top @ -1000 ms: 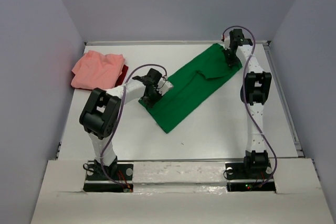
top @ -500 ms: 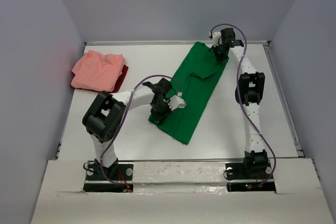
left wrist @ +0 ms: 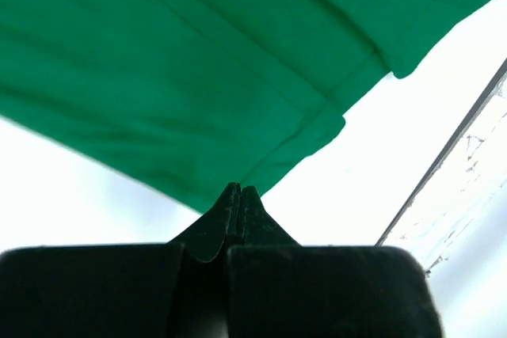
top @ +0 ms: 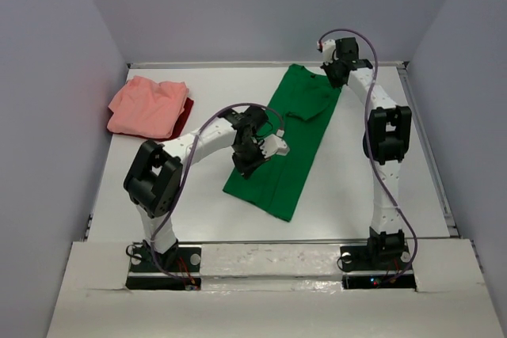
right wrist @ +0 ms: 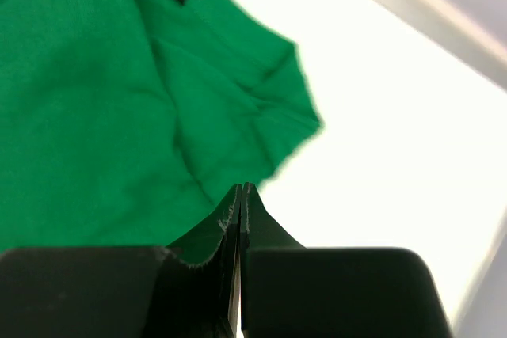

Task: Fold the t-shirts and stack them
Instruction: Fold the tshirt

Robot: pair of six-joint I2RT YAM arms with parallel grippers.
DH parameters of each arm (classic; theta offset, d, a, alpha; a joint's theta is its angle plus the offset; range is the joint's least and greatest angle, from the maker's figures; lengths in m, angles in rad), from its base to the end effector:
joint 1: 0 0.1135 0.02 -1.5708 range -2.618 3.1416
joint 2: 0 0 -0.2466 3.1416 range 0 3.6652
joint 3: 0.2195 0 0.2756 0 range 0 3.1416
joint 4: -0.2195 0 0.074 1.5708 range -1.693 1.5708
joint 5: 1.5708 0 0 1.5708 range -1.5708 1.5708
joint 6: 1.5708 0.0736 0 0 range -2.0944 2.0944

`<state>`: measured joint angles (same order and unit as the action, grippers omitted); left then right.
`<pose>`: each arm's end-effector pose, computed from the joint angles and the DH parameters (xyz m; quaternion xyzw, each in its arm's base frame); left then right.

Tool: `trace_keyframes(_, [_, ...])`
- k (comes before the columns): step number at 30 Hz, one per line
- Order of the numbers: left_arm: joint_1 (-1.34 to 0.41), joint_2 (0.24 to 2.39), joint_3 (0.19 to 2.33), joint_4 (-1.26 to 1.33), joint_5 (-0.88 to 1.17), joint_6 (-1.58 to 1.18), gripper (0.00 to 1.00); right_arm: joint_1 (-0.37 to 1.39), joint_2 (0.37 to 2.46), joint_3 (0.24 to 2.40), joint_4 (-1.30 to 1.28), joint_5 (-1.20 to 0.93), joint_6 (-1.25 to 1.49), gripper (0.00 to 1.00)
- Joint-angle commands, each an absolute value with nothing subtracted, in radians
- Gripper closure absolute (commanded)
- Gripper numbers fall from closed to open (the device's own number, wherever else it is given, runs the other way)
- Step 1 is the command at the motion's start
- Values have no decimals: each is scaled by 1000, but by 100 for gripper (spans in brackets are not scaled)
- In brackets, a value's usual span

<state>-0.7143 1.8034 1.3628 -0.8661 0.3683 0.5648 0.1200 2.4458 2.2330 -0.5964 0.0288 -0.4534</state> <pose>0.2720 -0.2709 0.1553 0.6010 0.7675 -0.1907 0.1155 0.5827 0.0681 0.1666 -0.2574 0.8919 -0.0749 0.3643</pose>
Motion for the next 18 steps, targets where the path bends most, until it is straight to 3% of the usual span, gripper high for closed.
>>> trace_keyframes(1, [-718, 1700, 1474, -942, 307, 568, 100, 123, 2220, 2169, -448, 95, -460, 100])
trace_keyframes(11, [-574, 1669, 1513, -718, 184, 450, 100, 196, 2100, 1945, -603, 86, -439, 100])
trace_keyframes(18, [-410, 1755, 1525, -654, 219, 390, 100, 227, 2241, 2063, -779, 32, -379, 100])
